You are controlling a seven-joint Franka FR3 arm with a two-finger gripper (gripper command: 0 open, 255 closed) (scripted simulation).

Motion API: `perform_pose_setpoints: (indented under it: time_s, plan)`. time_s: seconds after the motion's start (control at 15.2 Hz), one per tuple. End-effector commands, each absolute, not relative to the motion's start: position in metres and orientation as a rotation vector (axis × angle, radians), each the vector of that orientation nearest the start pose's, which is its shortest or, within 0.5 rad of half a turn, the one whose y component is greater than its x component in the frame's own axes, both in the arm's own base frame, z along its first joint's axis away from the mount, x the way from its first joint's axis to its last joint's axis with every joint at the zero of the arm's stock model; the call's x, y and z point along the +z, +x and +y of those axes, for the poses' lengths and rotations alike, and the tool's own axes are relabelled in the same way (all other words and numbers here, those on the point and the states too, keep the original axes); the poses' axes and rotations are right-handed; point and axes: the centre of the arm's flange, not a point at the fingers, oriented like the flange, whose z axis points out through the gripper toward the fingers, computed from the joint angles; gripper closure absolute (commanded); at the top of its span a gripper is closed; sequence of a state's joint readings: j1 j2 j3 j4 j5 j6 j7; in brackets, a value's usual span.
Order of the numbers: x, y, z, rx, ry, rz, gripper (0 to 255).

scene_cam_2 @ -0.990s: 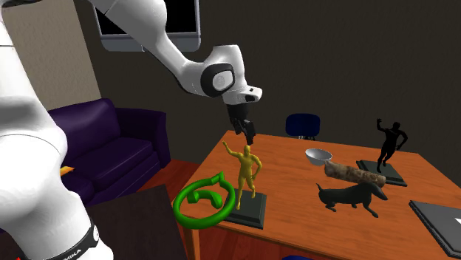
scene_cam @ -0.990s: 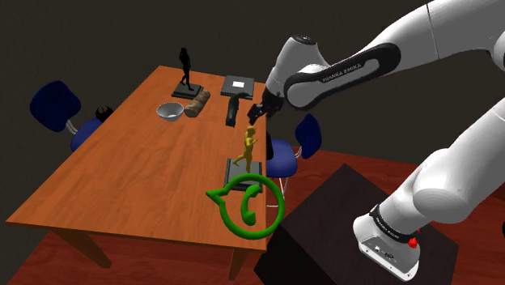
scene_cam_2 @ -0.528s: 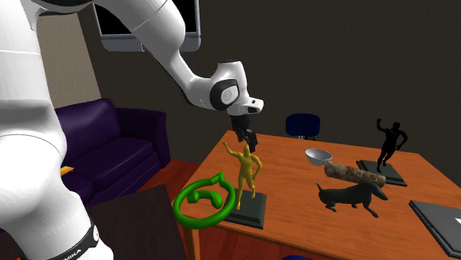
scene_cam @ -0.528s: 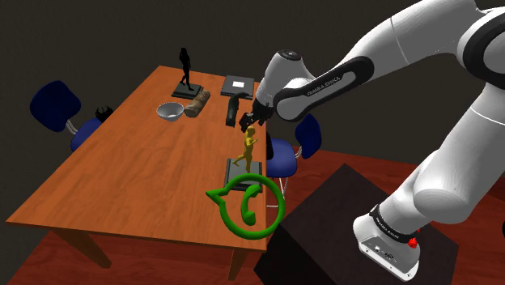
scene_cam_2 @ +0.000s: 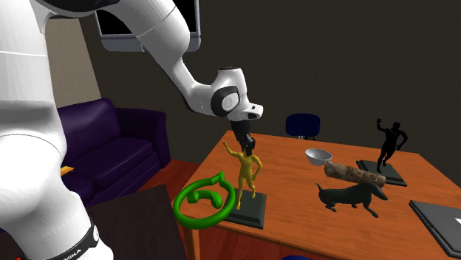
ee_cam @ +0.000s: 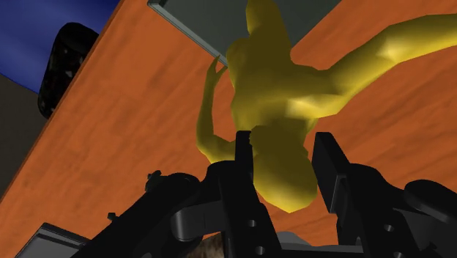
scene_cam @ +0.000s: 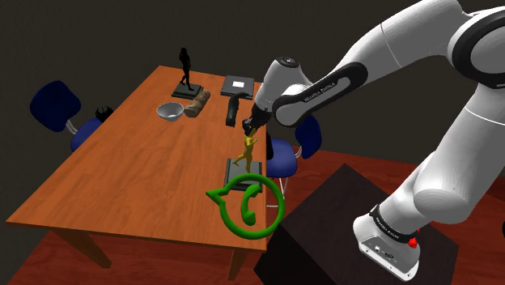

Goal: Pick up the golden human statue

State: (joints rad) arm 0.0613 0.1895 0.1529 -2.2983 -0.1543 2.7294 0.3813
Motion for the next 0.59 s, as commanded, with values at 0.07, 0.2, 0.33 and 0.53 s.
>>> perform_pose_setpoints:
  time_s: [0.07, 0.2, 0.33, 0.53]
  plan:
    - [0.291, 0.537, 0.122, -0.386, -3.094, 0.063, 255]
    - [0.291, 0.537, 0.122, -0.386, -3.094, 0.063, 255]
    - [0.292, 0.537, 0.122, -0.386, -3.094, 0.063, 255]
    - [0.308, 0.537, 0.122, -0.386, -3.094, 0.063, 255]
